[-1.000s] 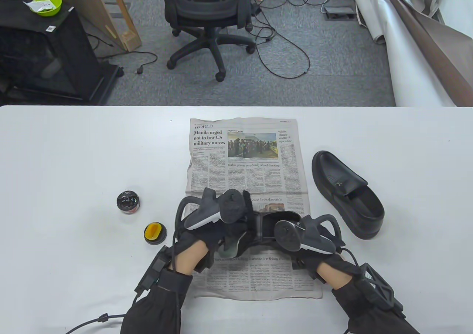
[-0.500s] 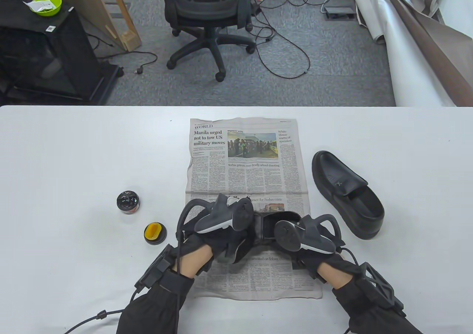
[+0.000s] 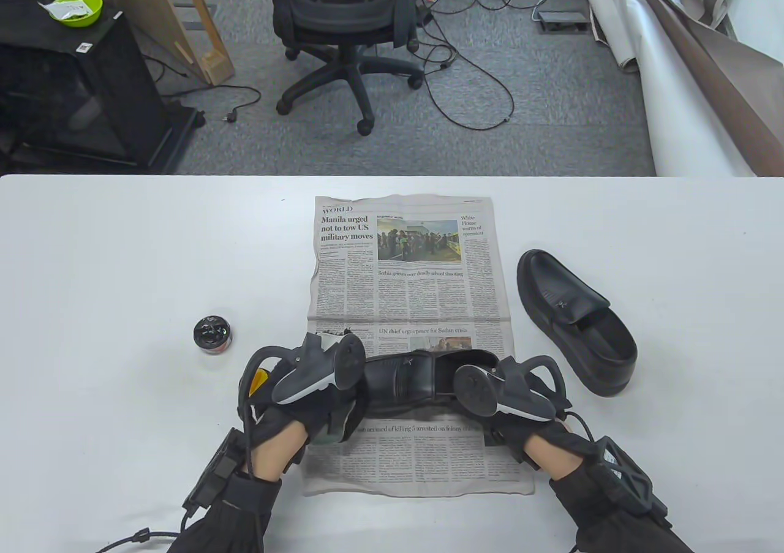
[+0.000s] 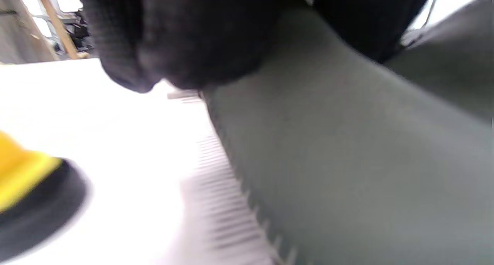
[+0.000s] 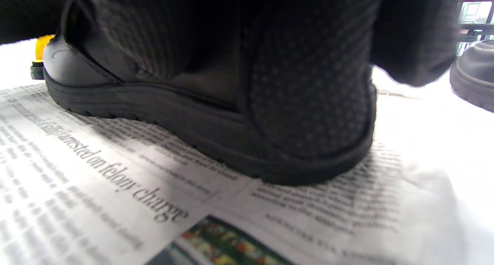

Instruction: Dip and apply built-in sponge shoe polish on shoes

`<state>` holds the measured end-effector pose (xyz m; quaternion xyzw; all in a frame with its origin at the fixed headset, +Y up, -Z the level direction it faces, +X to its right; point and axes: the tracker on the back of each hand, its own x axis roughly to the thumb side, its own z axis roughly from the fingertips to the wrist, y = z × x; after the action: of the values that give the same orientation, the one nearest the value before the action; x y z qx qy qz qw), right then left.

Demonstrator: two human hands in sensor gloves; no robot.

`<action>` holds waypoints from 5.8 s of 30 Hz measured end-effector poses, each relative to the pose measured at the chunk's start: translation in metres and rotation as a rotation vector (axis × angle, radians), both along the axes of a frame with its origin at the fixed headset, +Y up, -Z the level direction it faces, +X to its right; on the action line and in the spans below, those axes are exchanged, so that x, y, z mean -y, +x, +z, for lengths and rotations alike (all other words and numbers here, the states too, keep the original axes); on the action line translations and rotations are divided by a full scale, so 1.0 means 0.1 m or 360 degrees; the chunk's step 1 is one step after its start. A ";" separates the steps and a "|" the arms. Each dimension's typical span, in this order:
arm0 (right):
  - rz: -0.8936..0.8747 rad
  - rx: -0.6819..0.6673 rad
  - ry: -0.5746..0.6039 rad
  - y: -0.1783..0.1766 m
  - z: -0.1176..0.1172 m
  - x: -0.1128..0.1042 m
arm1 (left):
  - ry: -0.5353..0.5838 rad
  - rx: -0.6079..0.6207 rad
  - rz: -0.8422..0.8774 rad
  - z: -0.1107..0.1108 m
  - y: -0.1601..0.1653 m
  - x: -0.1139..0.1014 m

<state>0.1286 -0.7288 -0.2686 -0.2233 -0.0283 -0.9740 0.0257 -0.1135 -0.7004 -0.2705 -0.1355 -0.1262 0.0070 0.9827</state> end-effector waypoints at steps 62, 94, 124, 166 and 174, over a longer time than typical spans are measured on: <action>-0.0008 -0.0030 -0.0006 0.02 -0.02 0.02 | 0.0065 -0.1083 -0.0289 -0.05 -2.20 -0.19; 0.0002 -0.0007 -0.0012 0.01 -0.01 0.02 | -0.0040 -0.0507 -0.0143 -0.16 -1.49 0.03; -0.0013 -0.0015 -0.0014 0.01 -0.02 0.02 | 0.0170 -0.1069 -0.0376 -0.70 -1.98 0.00; -0.0007 -0.0022 -0.0014 0.00 -0.01 0.02 | 0.0178 -0.0222 -0.0438 -0.22 0.04 0.03; -0.0005 -0.0017 -0.0011 0.00 -0.02 0.02 | 0.0075 -0.0166 -0.0240 -0.11 -0.03 -0.01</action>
<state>0.1283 -0.7308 -0.2704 -0.2287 -0.0312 -0.9727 0.0236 -0.1162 -0.6989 -0.2814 -0.1208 -0.0643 -0.0630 0.9886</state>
